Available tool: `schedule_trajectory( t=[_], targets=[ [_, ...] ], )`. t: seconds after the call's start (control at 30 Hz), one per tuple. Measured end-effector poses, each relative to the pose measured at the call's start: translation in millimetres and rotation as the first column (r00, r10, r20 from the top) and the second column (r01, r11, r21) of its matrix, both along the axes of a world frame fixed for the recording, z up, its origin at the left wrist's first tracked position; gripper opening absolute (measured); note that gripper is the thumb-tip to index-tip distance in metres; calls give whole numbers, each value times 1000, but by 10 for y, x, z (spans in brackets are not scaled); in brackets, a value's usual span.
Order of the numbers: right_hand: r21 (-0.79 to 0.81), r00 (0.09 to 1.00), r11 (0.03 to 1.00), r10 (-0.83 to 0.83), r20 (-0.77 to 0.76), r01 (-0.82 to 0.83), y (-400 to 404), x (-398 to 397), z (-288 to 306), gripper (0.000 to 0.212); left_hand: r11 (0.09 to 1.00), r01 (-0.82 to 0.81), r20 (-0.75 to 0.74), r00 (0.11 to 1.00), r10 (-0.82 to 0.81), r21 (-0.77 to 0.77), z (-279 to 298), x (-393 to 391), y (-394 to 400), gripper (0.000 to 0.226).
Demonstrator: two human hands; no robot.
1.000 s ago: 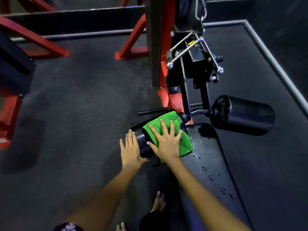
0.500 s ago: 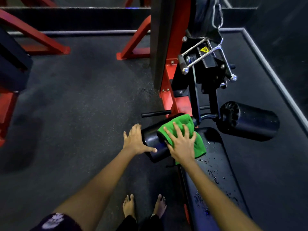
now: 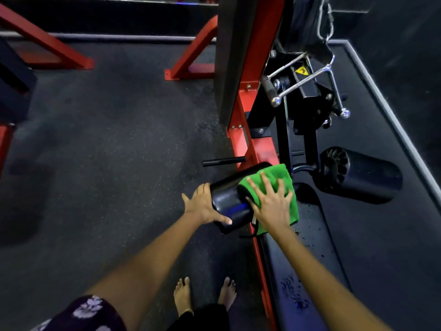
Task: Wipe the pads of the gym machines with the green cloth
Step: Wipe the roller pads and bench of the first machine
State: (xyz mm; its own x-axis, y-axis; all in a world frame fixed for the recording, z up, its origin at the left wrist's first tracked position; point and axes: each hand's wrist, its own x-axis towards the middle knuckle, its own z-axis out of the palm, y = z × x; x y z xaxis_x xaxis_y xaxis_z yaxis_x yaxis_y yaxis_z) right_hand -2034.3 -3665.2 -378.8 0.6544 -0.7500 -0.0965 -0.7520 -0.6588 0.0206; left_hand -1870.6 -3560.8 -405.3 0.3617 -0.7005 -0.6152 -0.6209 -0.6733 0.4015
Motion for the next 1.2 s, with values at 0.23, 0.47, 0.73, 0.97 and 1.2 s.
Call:
schedule_trajectory(
  t=[0.23,0.47,0.73,0.97,1.2],
  targets=[
    [114,972,967,-232,22,228,-10,418,32,53,999,-22,142,989,26,-31,33,-213,84,136],
    [202,984,966,140,108,-160,279,252,-13,62,999,-38,156,987,40,-14,50,-283,137,137],
    [294,998,955,-49,39,36,-91,236,117,56,1000,20,270,963,-23,14,106,-343,157,131],
    [348,774,832,-540,329,432,85,262,69,85,1000,11,312,950,-13,9,96,-432,171,130],
    [261,657,745,-666,355,614,137,533,-197,76,1000,12,317,948,-12,3,86,-444,129,134]
  ],
)
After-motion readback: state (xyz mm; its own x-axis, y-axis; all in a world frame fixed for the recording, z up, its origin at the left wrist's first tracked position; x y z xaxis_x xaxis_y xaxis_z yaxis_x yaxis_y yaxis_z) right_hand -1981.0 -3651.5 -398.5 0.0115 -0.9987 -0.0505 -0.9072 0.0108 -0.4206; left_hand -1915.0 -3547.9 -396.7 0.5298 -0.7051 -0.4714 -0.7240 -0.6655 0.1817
